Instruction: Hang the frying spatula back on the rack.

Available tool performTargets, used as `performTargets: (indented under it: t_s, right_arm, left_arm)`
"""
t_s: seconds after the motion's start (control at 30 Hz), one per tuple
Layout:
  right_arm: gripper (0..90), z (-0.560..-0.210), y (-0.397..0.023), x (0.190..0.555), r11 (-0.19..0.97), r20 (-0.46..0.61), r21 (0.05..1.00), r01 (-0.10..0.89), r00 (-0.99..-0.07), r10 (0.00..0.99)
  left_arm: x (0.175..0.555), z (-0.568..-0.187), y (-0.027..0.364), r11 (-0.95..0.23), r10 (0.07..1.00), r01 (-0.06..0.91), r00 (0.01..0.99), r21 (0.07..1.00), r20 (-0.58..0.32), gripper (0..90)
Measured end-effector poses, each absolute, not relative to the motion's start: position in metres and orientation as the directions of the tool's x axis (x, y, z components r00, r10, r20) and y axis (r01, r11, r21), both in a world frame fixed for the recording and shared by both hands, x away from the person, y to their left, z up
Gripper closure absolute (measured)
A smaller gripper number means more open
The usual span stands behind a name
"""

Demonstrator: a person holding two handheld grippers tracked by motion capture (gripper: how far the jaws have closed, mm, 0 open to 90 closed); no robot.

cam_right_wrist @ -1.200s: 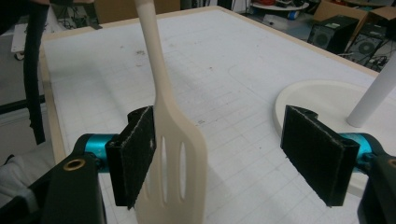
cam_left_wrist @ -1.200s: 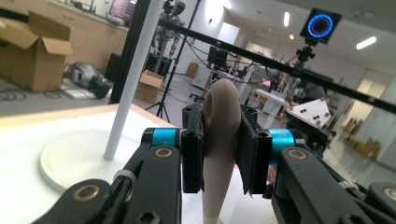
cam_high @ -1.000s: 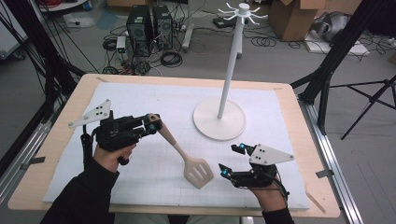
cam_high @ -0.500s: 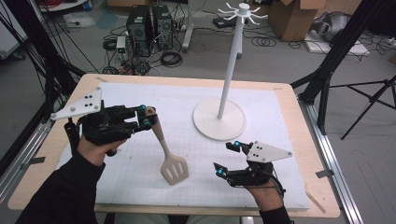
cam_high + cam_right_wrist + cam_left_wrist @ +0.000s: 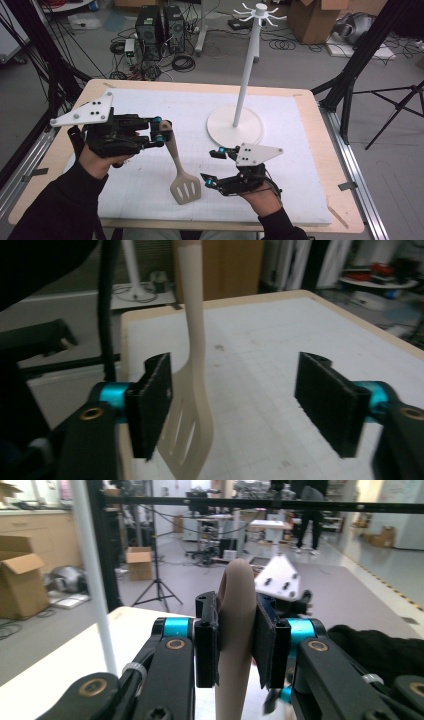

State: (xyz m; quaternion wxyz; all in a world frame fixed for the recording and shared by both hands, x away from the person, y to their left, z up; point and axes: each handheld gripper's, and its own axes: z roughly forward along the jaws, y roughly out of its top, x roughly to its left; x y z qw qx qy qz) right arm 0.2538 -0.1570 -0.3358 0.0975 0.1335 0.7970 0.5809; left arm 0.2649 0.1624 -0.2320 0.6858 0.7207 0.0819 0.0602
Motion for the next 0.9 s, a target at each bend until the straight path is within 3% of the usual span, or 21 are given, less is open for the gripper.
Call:
performTargets:
  t_s: [0.23,0.37,0.47,0.6,0.63,0.67,0.7,0.9]
  right_arm:
    - [51.7,-0.338,-0.129,0.261,0.232,0.048,0.97,0.078,-0.99,0.133]
    - [61.5,-0.341,-0.119,0.263,0.257,0.046,0.964,0.065,-0.996,0.082]
    - [77.8,-0.342,-0.118,0.265,0.257,0.048,0.965,0.057,-0.998,0.04]
    - [78.7,-0.341,-0.119,0.263,0.239,0.039,0.97,0.05,-0.998,0.05]
    - [78.8,-0.341,-0.12,0.263,0.236,0.046,0.97,0.062,-0.996,0.072]
    - [78.8,-0.34,-0.121,0.264,0.232,0.049,0.97,0.068,-0.995,0.083]
    - [78.8,-0.34,-0.123,0.264,0.224,0.049,0.972,0.069,-0.994,0.096]
    - [78.8,-0.337,-0.136,0.27,0.213,0.058,0.972,0.098,-0.981,0.186]
  left_arm:
    - [0.262,-0.235,0.149,-0.058,0.12,0.034,0.992,0.998,-0.027,73.3]
    - [0.26,-0.236,0.143,-0.057,0.077,0.029,0.997,0.998,-0.025,73.4]
    - [0.26,-0.236,0.141,-0.047,0.062,0.024,0.998,0.999,-0.021,73.3]
    - [0.259,-0.237,0.14,-0.006,0.109,0.011,0.994,1.0,-0.01,72.0]
    - [0.258,-0.238,0.14,0.001,0.157,0.012,0.987,1.0,-0.012,61.4]
    - [0.259,-0.239,0.14,0.001,0.198,0.035,0.98,0.999,-0.034,44.5]
    - [0.259,-0.24,0.142,0.005,0.213,0.046,0.976,0.999,-0.046,35.8]
    - [0.255,-0.267,0.167,0.037,0.295,0.055,0.953,0.998,-0.064,28.8]
